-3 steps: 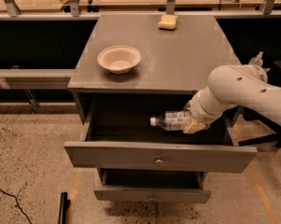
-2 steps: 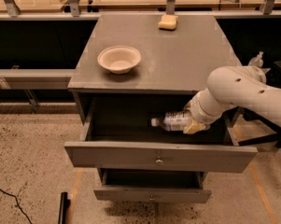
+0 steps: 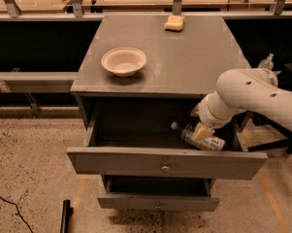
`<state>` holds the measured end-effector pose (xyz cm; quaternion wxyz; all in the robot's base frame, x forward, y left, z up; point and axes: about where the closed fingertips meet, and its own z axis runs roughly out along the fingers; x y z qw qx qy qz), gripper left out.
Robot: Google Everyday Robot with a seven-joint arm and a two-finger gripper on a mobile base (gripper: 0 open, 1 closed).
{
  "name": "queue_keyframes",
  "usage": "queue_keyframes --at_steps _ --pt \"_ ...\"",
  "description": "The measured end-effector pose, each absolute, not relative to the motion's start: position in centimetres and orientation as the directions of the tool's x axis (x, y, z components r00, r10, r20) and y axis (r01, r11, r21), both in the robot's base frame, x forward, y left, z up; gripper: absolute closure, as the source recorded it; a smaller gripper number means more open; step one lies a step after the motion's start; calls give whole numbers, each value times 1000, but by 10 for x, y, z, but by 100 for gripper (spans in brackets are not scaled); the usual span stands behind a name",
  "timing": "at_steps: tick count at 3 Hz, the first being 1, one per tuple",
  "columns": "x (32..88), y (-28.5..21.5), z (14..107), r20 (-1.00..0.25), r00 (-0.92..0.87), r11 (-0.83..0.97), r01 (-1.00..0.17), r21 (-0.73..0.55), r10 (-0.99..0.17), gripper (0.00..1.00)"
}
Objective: Place blue plastic bottle into top drawer
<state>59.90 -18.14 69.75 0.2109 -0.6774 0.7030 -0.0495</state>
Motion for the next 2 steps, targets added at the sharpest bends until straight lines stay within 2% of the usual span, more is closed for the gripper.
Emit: queue_keyframes --at_steps 2 --pt "584 -190 764 -261 2 115 -896 -430 -965 92"
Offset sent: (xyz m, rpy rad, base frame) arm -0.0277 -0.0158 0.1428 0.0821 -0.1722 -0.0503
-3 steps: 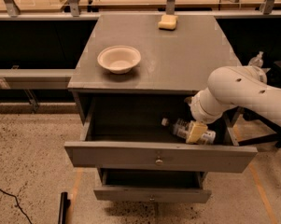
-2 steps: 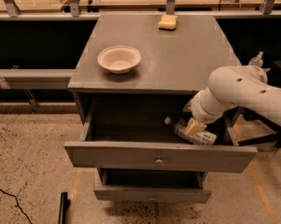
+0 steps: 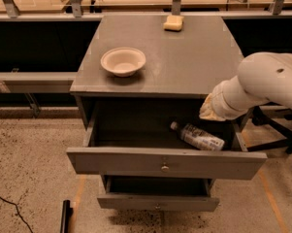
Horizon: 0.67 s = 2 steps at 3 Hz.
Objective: Place blue plastic bottle into top drawer
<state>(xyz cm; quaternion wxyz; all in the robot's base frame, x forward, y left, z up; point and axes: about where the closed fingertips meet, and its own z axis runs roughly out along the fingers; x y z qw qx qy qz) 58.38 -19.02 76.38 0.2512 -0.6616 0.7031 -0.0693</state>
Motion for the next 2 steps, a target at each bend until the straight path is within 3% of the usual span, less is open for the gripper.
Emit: queue_keyframes --at_steps 1,2 --pt "575 -189 840 -334 20 145 -875 -461 -942 100" --pt "572 -178 921 -435 71 163 -862 -479 -898 100"
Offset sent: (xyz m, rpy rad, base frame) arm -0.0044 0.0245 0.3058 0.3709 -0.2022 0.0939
